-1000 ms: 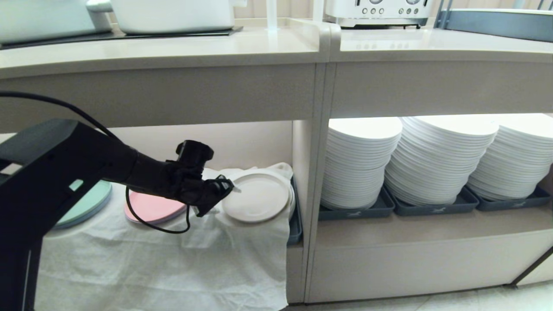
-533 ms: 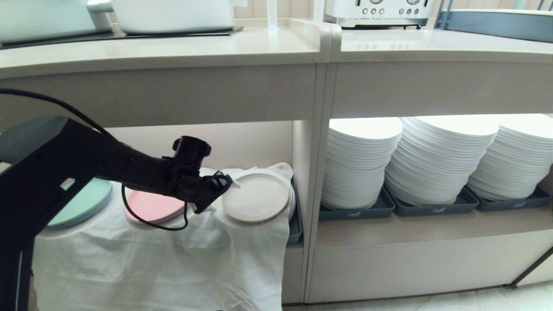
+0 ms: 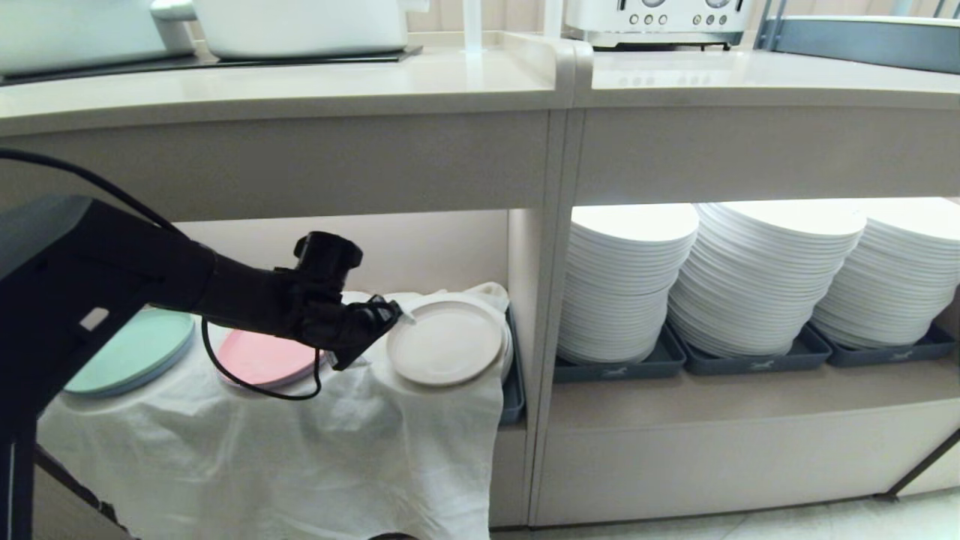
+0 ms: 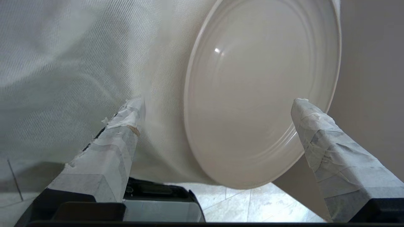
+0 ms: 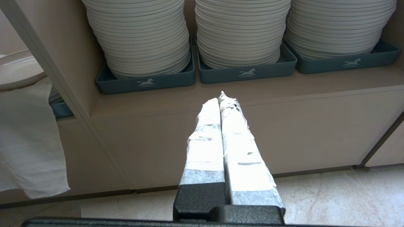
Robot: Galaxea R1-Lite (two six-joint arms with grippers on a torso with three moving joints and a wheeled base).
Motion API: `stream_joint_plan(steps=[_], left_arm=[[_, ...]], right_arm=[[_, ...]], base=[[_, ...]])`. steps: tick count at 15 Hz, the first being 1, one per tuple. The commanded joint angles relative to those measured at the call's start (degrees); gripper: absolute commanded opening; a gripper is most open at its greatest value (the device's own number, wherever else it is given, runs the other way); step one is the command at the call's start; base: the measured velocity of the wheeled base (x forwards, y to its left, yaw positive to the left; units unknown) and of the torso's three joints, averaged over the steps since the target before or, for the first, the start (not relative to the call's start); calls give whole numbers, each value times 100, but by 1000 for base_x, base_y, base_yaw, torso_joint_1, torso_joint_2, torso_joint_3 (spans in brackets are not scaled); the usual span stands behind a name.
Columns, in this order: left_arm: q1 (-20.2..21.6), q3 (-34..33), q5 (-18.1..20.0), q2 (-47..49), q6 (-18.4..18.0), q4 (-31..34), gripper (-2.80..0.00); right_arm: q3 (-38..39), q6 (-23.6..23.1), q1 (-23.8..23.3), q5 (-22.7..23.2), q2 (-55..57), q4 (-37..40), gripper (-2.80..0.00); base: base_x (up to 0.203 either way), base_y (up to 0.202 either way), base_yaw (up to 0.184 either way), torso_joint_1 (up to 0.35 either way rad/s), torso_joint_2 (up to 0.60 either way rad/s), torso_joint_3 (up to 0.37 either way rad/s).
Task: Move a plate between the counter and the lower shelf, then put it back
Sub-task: Put the plate in the cupboard
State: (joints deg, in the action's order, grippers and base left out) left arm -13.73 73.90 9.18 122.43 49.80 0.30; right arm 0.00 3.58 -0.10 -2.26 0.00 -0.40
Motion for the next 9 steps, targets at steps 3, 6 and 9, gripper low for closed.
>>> stream_joint_plan(steps=[3, 6, 9], left_arm=[[10, -174, 2, -170, 41, 29, 0], [10, -381, -4, -306, 21, -35, 0], [2, -488, -79, -385, 30, -48, 0]], right_arm=[[0, 2, 1, -3, 0, 5, -280], [0, 2, 1, -3, 0, -4, -280], [0, 2, 1, -3, 0, 4, -280]], base=[[0, 0, 0, 0, 0, 0], [0, 0, 0, 0, 0, 0], [0, 0, 0, 0, 0, 0]])
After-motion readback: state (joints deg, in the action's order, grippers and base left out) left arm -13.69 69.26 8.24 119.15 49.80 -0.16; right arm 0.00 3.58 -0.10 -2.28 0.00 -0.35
